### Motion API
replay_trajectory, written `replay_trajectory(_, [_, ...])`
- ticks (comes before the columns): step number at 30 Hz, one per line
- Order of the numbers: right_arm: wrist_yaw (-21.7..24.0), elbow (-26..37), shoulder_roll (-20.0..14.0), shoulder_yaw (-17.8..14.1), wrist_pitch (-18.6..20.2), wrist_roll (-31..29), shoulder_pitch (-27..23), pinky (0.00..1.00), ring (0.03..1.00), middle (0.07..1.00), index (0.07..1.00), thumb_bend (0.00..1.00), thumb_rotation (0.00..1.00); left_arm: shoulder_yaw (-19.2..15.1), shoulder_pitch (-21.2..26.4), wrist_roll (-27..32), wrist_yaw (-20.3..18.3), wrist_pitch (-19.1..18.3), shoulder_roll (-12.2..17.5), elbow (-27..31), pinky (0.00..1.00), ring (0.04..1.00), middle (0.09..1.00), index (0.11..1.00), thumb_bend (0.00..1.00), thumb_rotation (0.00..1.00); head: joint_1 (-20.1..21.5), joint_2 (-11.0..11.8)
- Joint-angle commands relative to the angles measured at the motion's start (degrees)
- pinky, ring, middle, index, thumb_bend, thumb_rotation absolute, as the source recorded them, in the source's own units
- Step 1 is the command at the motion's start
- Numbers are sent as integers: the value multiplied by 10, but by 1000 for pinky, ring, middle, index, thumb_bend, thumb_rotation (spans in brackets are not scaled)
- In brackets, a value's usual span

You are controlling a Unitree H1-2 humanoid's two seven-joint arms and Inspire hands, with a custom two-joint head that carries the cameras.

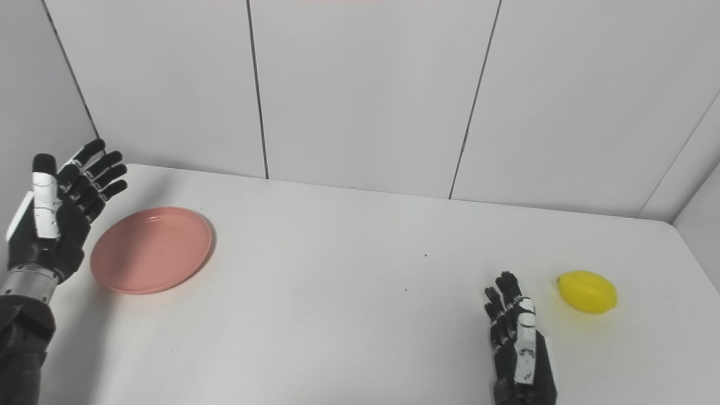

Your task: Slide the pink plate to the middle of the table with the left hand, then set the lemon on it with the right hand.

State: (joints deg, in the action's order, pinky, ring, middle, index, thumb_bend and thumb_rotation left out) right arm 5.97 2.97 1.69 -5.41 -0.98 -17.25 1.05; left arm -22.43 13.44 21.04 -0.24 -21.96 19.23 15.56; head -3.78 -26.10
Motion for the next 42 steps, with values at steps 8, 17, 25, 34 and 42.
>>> replay_trajectory(8, [11, -58, 11, 2, -26, -7, 23, 991, 938, 957, 927, 667, 951, -26, 55, 7, 17, -18, 34, 4, 795, 814, 798, 810, 1000, 944, 0, 1])
replay_trajectory(17, [7, -52, 13, 4, -19, -5, 25, 989, 940, 956, 925, 658, 955, -40, 71, -5, 20, 7, 47, -51, 801, 810, 805, 820, 1000, 930, 0, 0])
replay_trajectory(25, [6, -49, 12, 4, -14, -6, 24, 988, 937, 956, 924, 658, 957, -43, 84, -25, 34, 64, 33, -127, 814, 813, 775, 758, 1000, 912, 1, -1])
replay_trajectory(34, [4, -49, 12, 4, -16, -3, 24, 982, 934, 949, 913, 667, 952, -38, 99, -39, 18, 153, 55, -272, 837, 824, 786, 777, 1000, 874, 3, -4])
replay_trajectory(42, [3, -51, 14, 4, -17, 0, 23, 970, 926, 940, 904, 658, 944, -38, 132, -26, -32, 262, 81, -469, 878, 828, 767, 802, 1000, 814, 8, -5])
